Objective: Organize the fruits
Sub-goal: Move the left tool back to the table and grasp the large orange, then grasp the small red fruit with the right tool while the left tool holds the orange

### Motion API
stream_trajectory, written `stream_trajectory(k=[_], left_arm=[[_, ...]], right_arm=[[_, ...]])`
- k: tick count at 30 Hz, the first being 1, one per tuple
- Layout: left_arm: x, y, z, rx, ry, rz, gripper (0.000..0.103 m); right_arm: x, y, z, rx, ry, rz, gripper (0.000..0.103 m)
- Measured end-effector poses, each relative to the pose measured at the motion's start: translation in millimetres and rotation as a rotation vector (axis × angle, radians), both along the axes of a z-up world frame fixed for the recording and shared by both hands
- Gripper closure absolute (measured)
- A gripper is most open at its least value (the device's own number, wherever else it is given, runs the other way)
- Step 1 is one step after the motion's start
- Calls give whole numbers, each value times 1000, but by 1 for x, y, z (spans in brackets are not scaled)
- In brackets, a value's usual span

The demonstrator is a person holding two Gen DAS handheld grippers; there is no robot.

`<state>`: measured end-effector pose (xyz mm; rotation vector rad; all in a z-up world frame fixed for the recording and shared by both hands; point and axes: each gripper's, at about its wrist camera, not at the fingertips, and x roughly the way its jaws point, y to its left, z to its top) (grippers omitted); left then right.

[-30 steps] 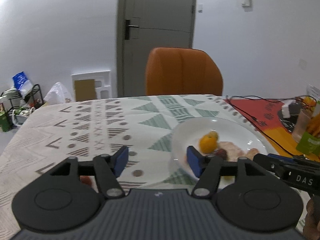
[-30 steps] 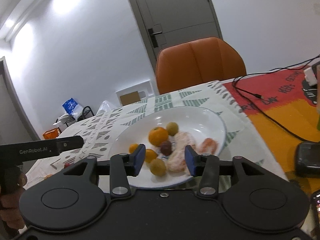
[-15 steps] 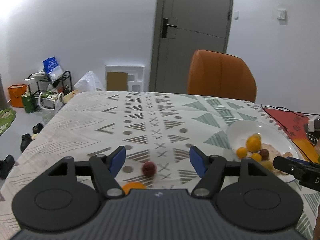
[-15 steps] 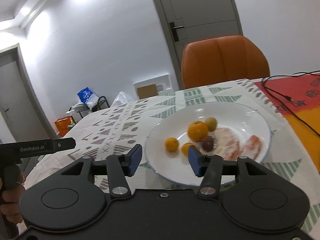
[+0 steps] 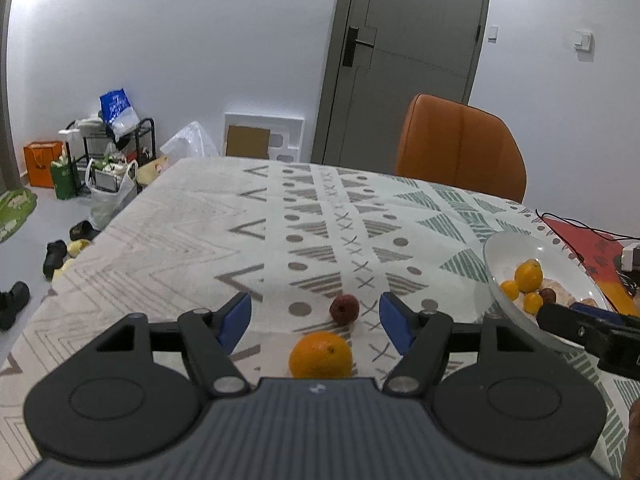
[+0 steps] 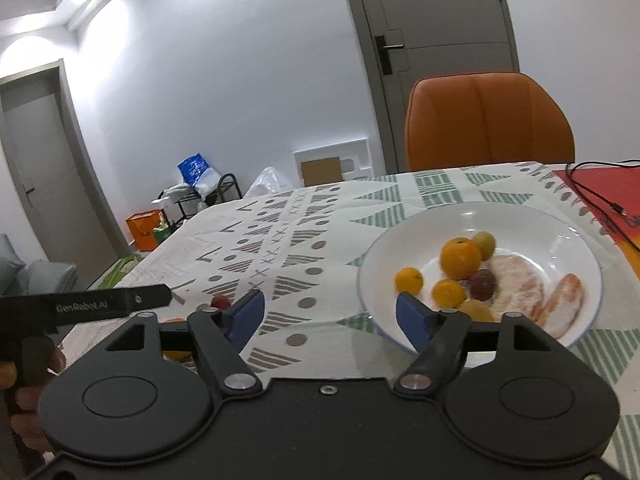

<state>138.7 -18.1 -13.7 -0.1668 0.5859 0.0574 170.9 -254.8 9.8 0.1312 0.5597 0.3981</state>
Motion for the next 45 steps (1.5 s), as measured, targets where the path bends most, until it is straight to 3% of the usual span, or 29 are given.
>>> stream_trajectory(k=[4,13,15,16,18,31,45], left_arm=[[-1,2,-9,-7,23,-20,34],[5,1,-34,-35,80,-50,35],[8,2,-38,-46,95,-54,41],[9,3,-40,-56,103,-56,53],[9,4,-40,-37,97,-66,63],[4,42,-28,-72,66,18,64],[-2,77,-16,-39,34,105,64]], right_arm=[[0,7,-1,-4,-1,12,19],[1,19,-1,-36,7,31,15],[2,22,-1,-40,10,32,15],[2,23,-1,-41,11,32,15],[4,26,-2,-42,12,39,15],[17,60,-12,-27,54,104,15],[34,96,-18,-7,86,197,15]])
